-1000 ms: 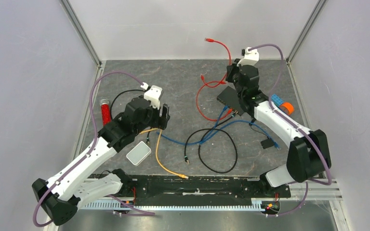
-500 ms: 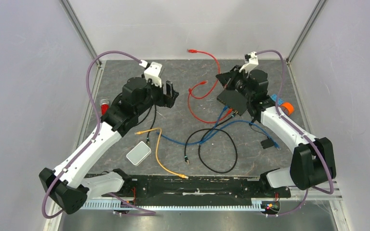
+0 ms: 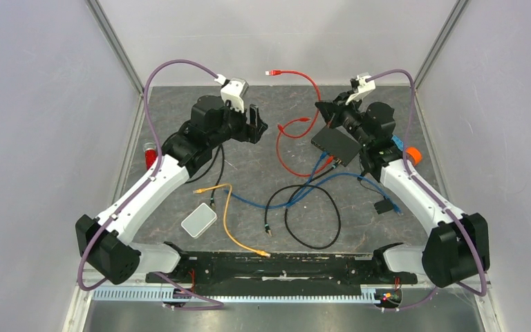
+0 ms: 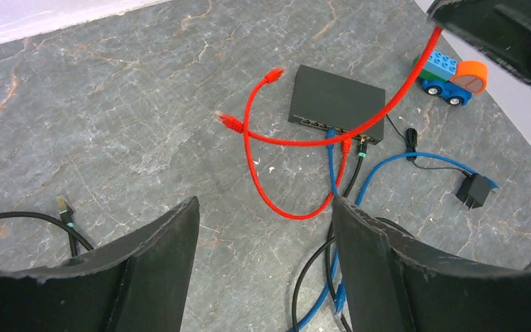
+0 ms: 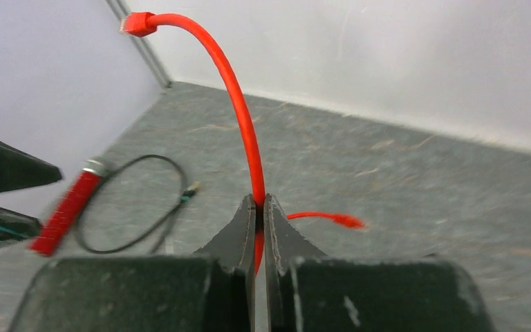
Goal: Insert the plug into the switch port
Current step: Pick up the connector from the center of the board.
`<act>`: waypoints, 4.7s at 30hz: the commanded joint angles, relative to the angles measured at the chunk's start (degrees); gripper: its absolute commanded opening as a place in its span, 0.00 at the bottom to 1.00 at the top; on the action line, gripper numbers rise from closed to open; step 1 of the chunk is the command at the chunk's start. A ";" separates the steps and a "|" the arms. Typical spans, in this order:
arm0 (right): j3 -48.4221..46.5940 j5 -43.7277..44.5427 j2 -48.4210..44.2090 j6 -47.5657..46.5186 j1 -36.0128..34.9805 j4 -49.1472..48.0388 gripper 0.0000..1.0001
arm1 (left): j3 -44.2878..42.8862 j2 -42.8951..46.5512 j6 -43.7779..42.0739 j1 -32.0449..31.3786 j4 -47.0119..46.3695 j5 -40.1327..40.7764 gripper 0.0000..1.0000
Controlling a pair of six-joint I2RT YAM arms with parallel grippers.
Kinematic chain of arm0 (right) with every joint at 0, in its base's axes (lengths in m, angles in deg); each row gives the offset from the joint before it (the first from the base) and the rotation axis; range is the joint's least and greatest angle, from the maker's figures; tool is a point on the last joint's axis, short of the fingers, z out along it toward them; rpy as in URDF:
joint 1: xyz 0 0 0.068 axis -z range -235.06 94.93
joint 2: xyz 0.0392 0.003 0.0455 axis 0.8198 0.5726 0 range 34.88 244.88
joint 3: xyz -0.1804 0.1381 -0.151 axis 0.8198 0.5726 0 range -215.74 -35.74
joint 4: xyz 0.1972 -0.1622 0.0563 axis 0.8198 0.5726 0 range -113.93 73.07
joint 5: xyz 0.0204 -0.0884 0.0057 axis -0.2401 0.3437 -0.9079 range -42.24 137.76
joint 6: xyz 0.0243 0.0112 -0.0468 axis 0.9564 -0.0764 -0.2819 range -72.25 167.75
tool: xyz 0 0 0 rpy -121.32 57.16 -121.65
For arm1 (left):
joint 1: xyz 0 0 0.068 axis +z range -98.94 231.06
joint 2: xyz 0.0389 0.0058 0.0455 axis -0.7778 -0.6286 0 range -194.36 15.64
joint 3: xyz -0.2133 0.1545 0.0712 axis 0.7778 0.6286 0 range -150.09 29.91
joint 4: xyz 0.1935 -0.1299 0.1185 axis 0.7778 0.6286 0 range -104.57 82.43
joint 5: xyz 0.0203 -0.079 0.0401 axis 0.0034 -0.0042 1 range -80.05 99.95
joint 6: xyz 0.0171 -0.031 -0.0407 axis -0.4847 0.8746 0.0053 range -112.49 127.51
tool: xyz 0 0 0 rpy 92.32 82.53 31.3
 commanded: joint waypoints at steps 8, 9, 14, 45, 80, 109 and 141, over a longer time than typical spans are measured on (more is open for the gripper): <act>-10.91 0.99 -3.08 -36.69 -0.04 0.07 0.00 | 5.98 -0.86 7.80 0.50 -0.46 -1.11 0.77; -11.63 -0.55 -3.10 -38.28 -0.12 1.41 0.00 | 6.48 -1.31 8.40 0.52 -0.10 -1.37 0.77; -17.73 -7.12 -2.06 -42.72 -0.20 13.37 0.00 | 8.70 -3.99 9.93 0.48 -1.84 -4.46 0.77; -12.07 -1.98 -6.62 -37.75 3.34 17.05 0.00 | 4.82 -32.08 14.32 1.62 -16.60 -1.58 0.46; -8.98 3.65 -7.80 -22.01 4.36 16.36 0.00 | 0.90 -22.82 10.03 2.47 -8.45 -0.55 0.63; 30.61 31.17 -15.28 8.49 -12.58 -22.85 0.00 | 2.41 -14.01 43.71 0.25 -30.26 -6.68 0.70; 33.78 28.22 -12.09 -20.18 -25.82 -25.85 0.40 | 7.65 -16.27 41.67 2.74 -45.63 -20.36 0.02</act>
